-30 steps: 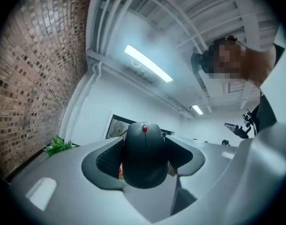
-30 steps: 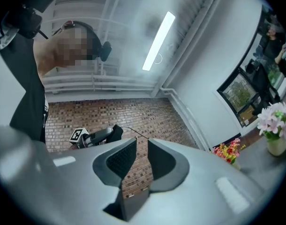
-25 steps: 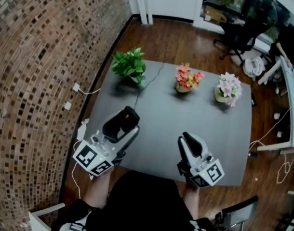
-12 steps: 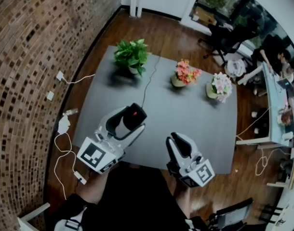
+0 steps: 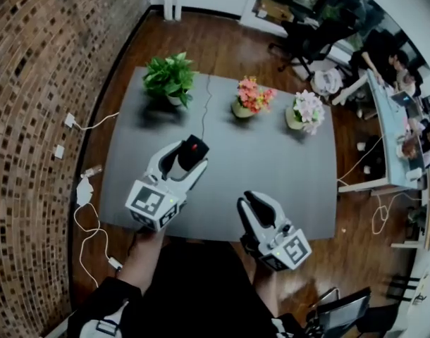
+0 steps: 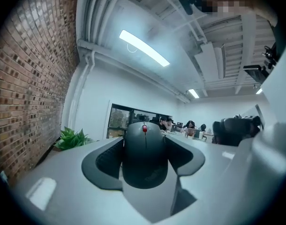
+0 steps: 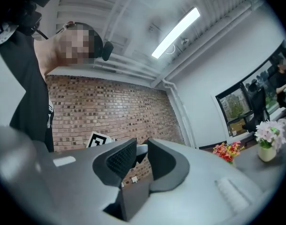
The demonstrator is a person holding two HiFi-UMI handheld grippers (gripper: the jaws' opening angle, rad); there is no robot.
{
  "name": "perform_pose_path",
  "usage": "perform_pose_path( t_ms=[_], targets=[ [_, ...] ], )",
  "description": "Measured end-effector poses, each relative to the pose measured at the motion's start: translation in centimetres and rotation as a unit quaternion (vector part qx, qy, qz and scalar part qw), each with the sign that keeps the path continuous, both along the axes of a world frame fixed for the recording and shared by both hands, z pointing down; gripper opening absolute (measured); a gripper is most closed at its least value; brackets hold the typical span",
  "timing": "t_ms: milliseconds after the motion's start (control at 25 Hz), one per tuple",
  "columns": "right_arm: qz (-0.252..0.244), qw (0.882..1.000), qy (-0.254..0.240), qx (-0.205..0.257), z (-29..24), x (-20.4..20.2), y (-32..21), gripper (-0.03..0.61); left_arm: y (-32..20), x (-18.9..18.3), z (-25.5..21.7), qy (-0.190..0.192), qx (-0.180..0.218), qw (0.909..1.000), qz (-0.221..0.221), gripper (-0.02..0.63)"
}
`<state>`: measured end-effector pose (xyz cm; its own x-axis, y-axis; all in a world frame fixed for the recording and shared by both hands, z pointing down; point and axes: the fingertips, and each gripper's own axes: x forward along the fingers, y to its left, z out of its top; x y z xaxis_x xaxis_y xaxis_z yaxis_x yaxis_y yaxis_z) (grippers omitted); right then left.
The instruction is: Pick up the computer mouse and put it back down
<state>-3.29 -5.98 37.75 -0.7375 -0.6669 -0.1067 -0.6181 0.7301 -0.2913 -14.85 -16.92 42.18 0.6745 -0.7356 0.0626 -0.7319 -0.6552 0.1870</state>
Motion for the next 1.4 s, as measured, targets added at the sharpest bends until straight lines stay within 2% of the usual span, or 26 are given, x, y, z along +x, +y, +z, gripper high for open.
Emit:
perform_pose_path(
  t_ms=[240, 440, 680, 800, 880, 1120, 1400],
  targets=[
    [0.019, 1.000, -0.021, -0.007, 0.7, 4.1, -2.2, 0.049, -4.8, 2.8, 2.2, -0.030, -0.026, 0.9988, -0.029, 0.279],
    [0.037, 0.999, -0.030, -0.015, 1.4, 8.3, -4.1, 0.049, -8.6, 5.4, 6.1, -0.056, -0.052, 0.9965, -0.034, 0.279],
    [0.050, 0.997, -0.052, -0.026, 2.9, 11.7, -5.2, 0.049, -12.7, 5.6, 10.6, -0.116, -0.095, 0.9851, -0.085, 0.280],
    [0.051, 0.997, -0.055, -0.033, 3.6, 12.7, -5.6, 0.049, -14.7, 5.3, 15.0, -0.131, -0.127, 0.9773, -0.107, 0.279],
    [0.050, 0.996, -0.056, -0.038, 4.0, 13.1, -5.7, 0.049, -15.6, 5.2, 18.5, -0.126, -0.162, 0.9713, -0.120, 0.279],
    [0.032, 0.997, -0.044, -0.049, 5.3, 12.7, -5.8, 0.049, -18.0, 3.6, 28.9, -0.143, -0.253, 0.9407, -0.174, 0.280],
    [0.015, 0.997, -0.042, -0.070, 5.9, 12.3, -6.0, 0.049, -19.2, 3.4, 33.6, -0.197, -0.274, 0.9201, -0.199, 0.279]
  ],
)
